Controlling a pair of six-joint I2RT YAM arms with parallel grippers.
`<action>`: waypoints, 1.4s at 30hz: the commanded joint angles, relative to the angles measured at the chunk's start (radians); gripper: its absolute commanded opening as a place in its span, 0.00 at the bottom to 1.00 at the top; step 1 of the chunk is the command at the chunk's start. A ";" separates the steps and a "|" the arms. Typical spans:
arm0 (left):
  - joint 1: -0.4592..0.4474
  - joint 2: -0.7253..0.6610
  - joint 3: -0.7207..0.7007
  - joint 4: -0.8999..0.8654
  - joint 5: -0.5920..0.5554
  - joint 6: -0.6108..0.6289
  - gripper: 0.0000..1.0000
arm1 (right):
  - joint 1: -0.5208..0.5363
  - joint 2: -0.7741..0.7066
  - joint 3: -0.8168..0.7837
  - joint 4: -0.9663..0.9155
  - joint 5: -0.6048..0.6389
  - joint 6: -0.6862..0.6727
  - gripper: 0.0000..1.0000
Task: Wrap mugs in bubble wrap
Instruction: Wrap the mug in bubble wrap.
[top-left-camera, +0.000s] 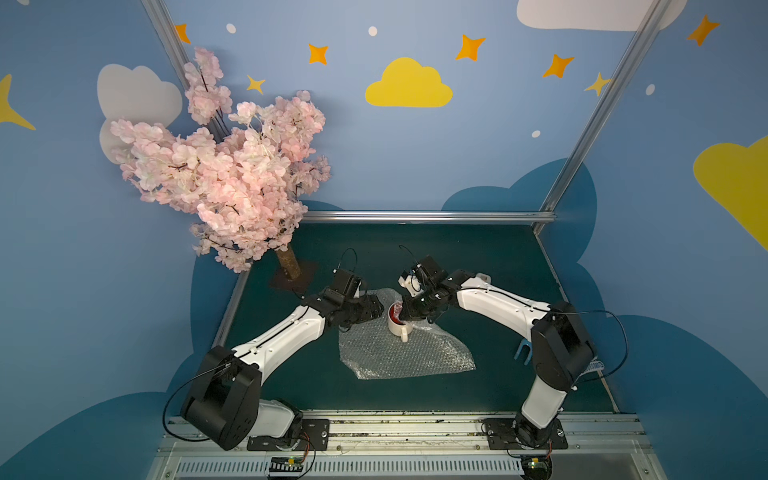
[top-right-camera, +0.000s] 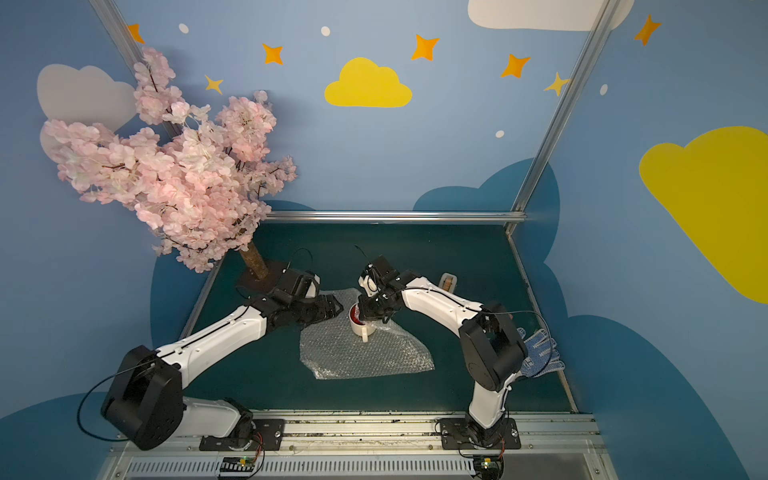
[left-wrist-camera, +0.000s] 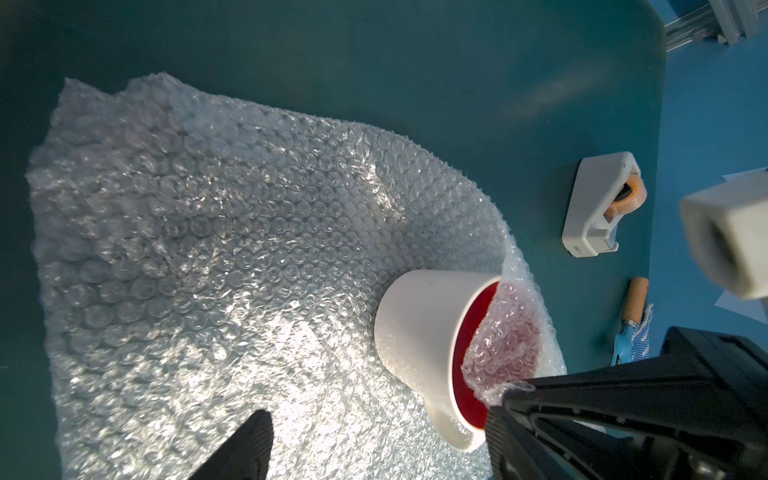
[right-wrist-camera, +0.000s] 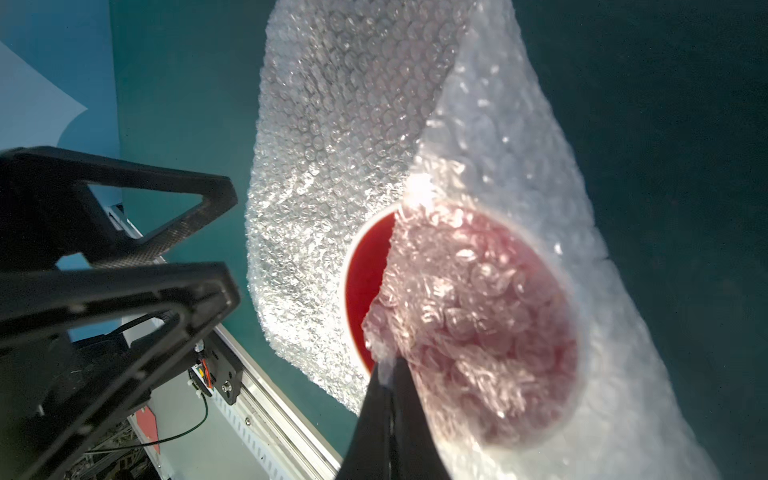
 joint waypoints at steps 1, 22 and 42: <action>-0.009 0.027 0.031 0.040 0.038 -0.006 0.82 | 0.008 0.018 -0.019 0.065 -0.006 0.024 0.00; -0.059 0.246 0.114 0.122 0.064 -0.024 0.83 | 0.024 0.025 -0.086 0.161 -0.030 0.045 0.00; -0.063 0.345 0.128 0.123 0.070 -0.029 0.83 | 0.018 -0.374 -0.321 0.115 0.206 0.045 0.52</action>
